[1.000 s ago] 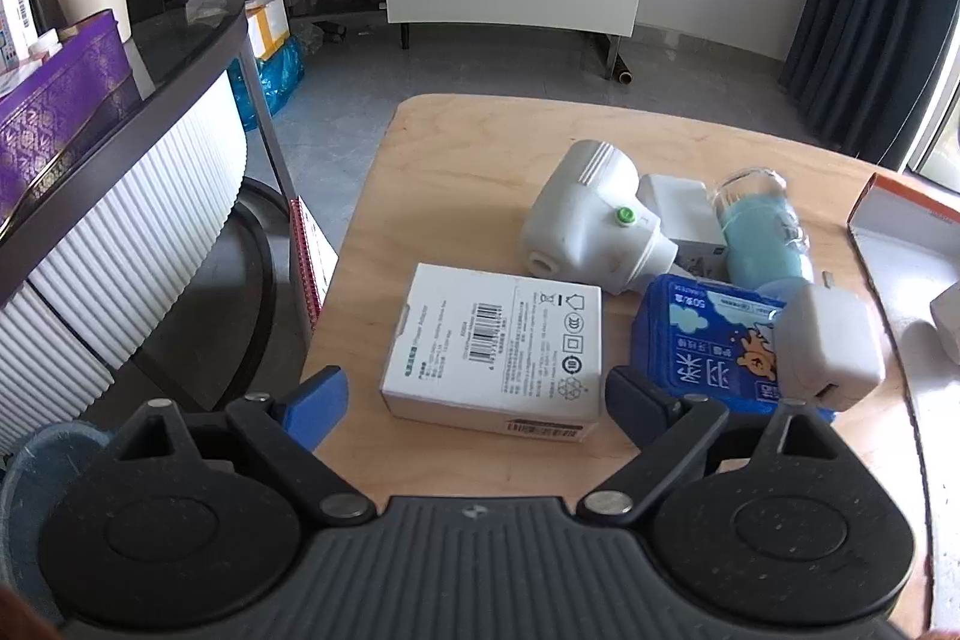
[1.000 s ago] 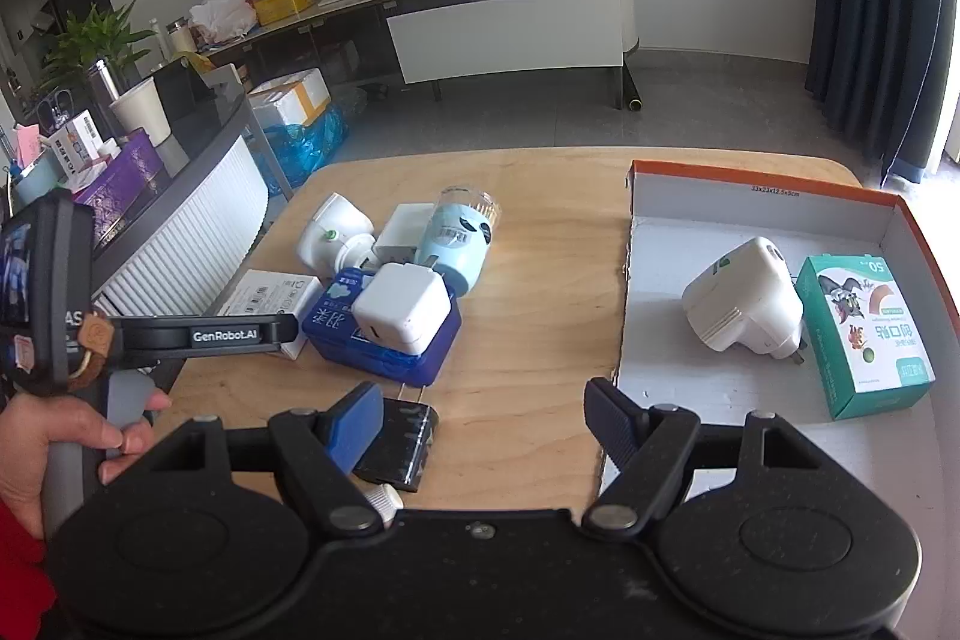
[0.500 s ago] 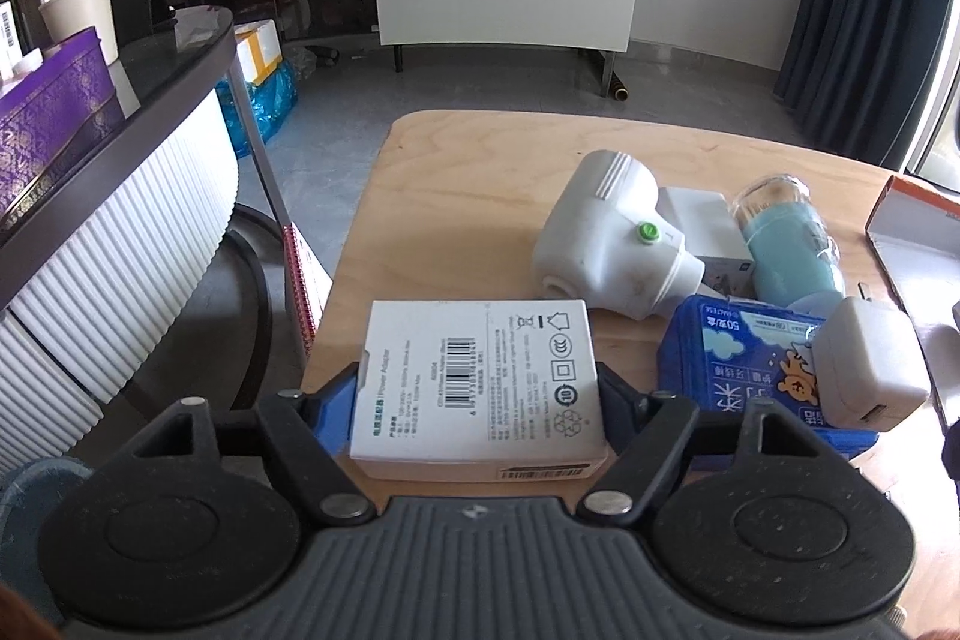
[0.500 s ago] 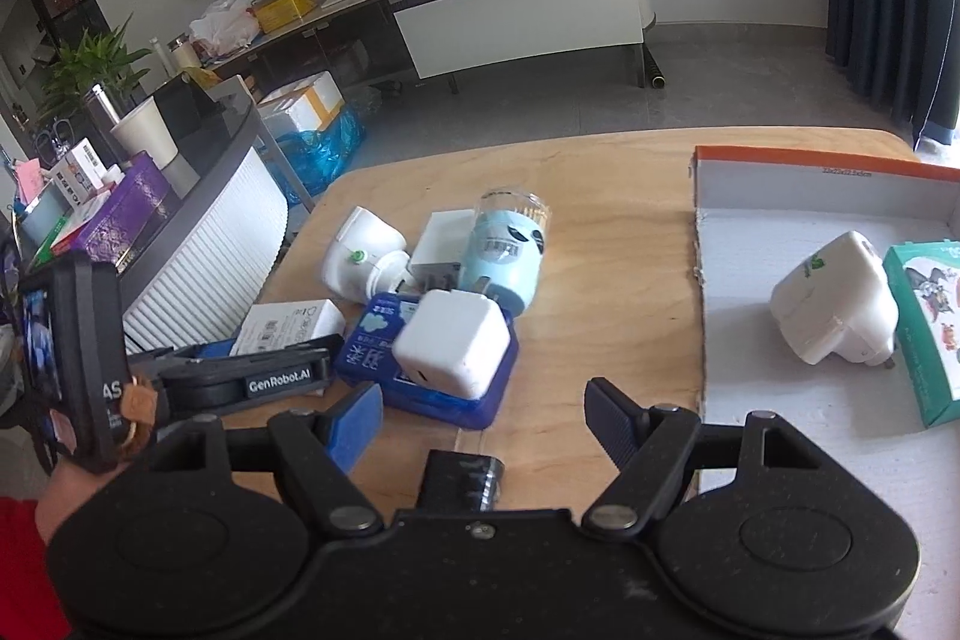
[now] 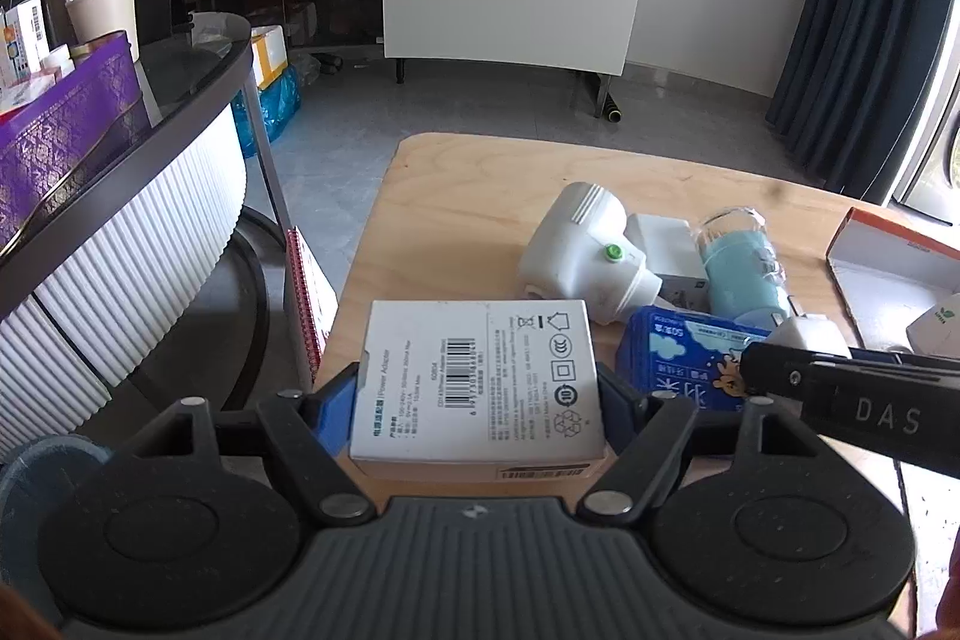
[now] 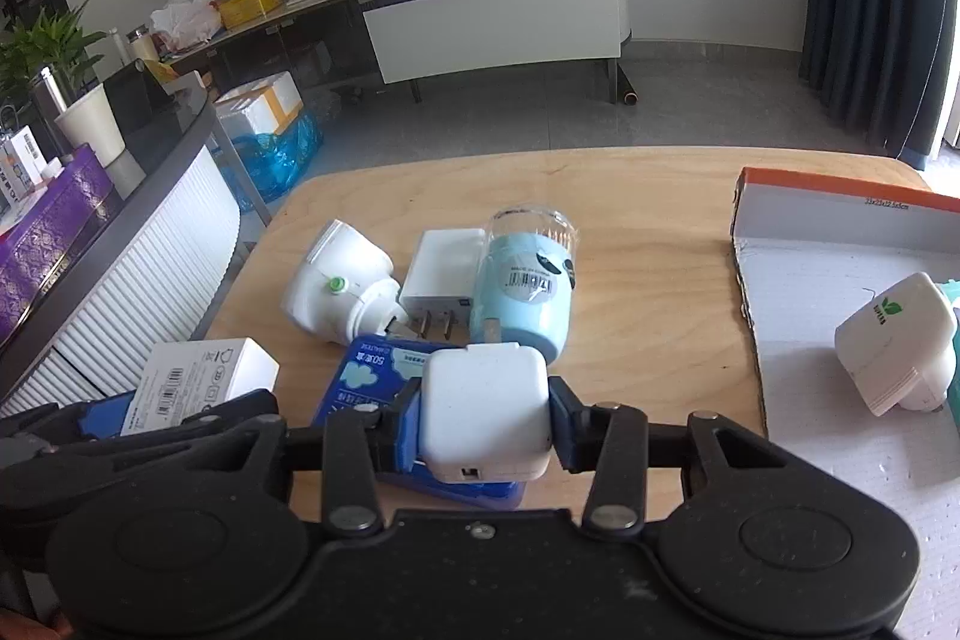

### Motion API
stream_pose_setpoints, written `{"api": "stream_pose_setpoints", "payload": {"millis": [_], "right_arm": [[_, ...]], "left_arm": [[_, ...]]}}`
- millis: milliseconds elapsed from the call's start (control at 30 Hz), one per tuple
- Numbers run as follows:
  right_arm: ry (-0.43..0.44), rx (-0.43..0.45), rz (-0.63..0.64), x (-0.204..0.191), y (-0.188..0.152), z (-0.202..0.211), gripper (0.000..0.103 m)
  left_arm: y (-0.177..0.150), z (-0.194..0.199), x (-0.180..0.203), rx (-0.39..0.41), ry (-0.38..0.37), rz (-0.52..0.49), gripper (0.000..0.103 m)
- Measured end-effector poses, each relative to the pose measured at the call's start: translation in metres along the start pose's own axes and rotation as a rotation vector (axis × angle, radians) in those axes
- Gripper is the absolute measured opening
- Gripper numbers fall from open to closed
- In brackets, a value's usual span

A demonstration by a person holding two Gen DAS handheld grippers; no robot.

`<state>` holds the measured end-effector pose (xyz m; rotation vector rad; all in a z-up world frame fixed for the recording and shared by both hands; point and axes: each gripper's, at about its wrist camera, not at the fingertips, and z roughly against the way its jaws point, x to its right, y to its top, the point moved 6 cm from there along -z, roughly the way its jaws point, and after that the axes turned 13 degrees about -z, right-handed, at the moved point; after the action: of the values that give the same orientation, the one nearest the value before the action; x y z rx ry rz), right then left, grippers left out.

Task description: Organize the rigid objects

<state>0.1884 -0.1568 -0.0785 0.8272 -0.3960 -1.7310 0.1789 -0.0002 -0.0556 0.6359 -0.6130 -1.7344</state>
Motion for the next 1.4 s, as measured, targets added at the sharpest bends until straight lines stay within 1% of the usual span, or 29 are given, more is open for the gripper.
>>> {"api": "stream_pose_setpoints", "payload": {"millis": [167, 333, 467, 867, 1133, 1400], "right_arm": [[0.027, 0.007, 0.003, 0.006, 0.000, 0.020, 0.051], [0.046, 0.045, 0.031, 0.011, -0.001, 0.053, 0.051], [0.039, 0.073, 0.044, 0.020, -0.002, 0.077, 0.051], [0.000, 0.104, 0.046, 0.061, -0.011, 0.131, 0.051], [-0.027, 0.124, 0.027, 0.089, -0.013, 0.153, 0.051], [-0.051, 0.152, 0.009, 0.112, -0.011, 0.167, 0.051]], "left_arm": [[0.000, 0.014, 0.009, 0.022, -0.019, 0.003, 0.078], [0.001, 0.033, 0.026, 0.045, -0.039, -0.010, 0.078], [0.000, 0.047, 0.039, 0.047, -0.049, -0.013, 0.078], [-0.004, 0.080, 0.078, 0.070, -0.080, -0.042, 0.078], [-0.005, 0.089, 0.102, 0.071, -0.109, -0.052, 0.078], [-0.002, 0.097, 0.128, 0.087, -0.139, -0.085, 0.078]]}}
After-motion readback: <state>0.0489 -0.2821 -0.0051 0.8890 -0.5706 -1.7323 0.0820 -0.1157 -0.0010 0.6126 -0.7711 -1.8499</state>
